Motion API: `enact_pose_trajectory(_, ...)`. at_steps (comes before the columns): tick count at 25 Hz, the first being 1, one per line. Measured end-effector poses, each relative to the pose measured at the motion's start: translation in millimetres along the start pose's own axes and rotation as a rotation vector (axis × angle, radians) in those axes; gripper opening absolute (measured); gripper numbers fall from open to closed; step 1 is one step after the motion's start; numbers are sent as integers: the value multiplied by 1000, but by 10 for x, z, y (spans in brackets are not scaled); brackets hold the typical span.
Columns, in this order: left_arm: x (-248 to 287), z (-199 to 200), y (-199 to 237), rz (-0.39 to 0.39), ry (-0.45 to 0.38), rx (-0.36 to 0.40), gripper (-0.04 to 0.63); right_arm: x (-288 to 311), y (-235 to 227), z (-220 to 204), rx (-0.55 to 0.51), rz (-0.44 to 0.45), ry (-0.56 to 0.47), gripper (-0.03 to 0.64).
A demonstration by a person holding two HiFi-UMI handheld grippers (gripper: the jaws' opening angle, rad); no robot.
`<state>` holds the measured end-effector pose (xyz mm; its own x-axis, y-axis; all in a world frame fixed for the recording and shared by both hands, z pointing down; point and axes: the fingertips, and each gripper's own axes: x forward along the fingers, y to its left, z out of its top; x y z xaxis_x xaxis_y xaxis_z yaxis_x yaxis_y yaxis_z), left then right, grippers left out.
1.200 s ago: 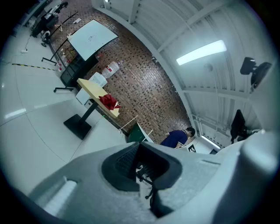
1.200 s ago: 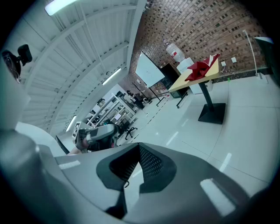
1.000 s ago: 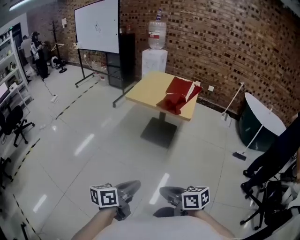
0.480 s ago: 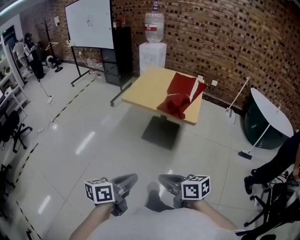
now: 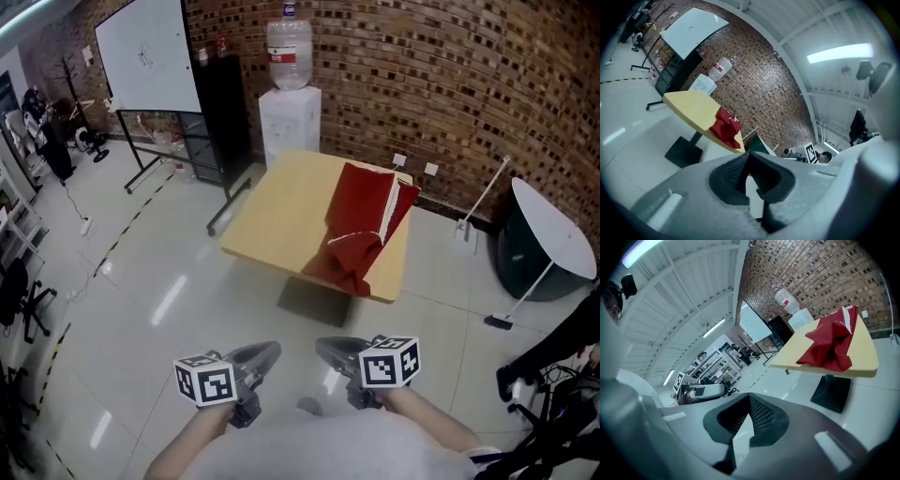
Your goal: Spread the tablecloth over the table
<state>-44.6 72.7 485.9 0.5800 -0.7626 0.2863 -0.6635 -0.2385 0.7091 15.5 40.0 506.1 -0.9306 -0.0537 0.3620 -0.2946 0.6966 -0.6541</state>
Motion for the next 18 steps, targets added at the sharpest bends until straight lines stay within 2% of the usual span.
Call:
enact_pose_trajectory(3,375,158,9,-47,47,26,2,-86,-241,359,-22,-51,-41,-2)
enact_pose_trajectory(6,658,412,22,-111,41,10,2,-227,-433,606,-18,-94,-96,-2)
enact_pose_trajectory(9,935,614,36,-165,49,-18,7,-456,-678,662,33,-162,-155,-2)
enact_pose_trajectory(14,1395,884,80,-204,93,31,40,-827,-1028,802,96,-263,-258,-2)
enact_pose_trajectory(18,1703,1087,68,-282,107,10,66,-991,-1246,892,150,-319,-331,-2)
